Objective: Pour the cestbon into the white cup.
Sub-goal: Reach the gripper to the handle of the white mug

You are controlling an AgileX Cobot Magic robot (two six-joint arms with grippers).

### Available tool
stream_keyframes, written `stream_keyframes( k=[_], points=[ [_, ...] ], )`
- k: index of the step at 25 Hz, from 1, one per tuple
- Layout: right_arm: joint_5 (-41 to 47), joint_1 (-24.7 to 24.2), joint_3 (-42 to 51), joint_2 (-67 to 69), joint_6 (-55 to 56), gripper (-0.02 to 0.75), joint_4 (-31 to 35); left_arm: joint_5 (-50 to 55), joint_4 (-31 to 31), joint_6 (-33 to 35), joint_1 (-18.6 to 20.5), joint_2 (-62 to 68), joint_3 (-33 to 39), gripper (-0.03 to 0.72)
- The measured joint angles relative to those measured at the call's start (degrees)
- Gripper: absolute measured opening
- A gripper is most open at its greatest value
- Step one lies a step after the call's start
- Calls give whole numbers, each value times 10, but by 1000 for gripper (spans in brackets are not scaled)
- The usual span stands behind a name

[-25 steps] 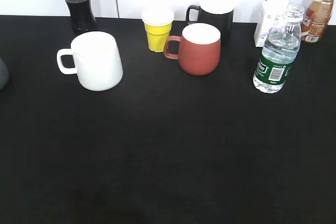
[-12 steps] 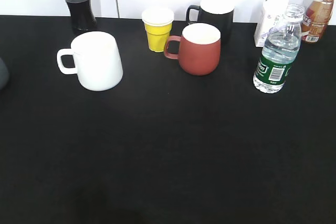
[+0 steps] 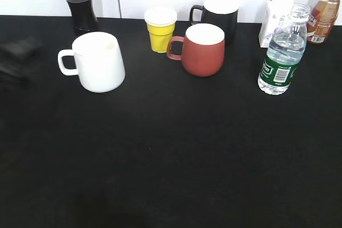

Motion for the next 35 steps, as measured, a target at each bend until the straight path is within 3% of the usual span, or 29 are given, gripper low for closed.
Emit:
stream_keyframes(
  k=[3, 6, 17, 23, 27, 29, 32, 35],
  points=[
    [0, 0, 0, 0, 0, 553, 0, -139, 2, 0, -6, 138, 0, 553],
    [0, 0, 0, 0, 0, 553, 0, -214, 2, 0, -6, 211, 0, 460],
    [0, 0, 0, 0, 0, 553, 0, -218, -29, 0, -4, 346, -94, 426],
    [0, 0, 0, 0, 0, 553, 0, -203, -30, 0, 22, 364, -128, 426],
    [0, 0, 0, 0, 0, 553, 0, -201, 7, 0, 46, 417, -191, 423],
    [0, 0, 0, 0, 0, 553, 0, -203, 64, 0, 66, 455, -245, 353],
    [0, 0, 0, 0, 0, 553, 0, -211, 113, -6, 77, 487, -297, 80],
    [0, 0, 0, 0, 0, 553, 0, -207, 125, -30, 78, 475, -291, 76]
  ],
)
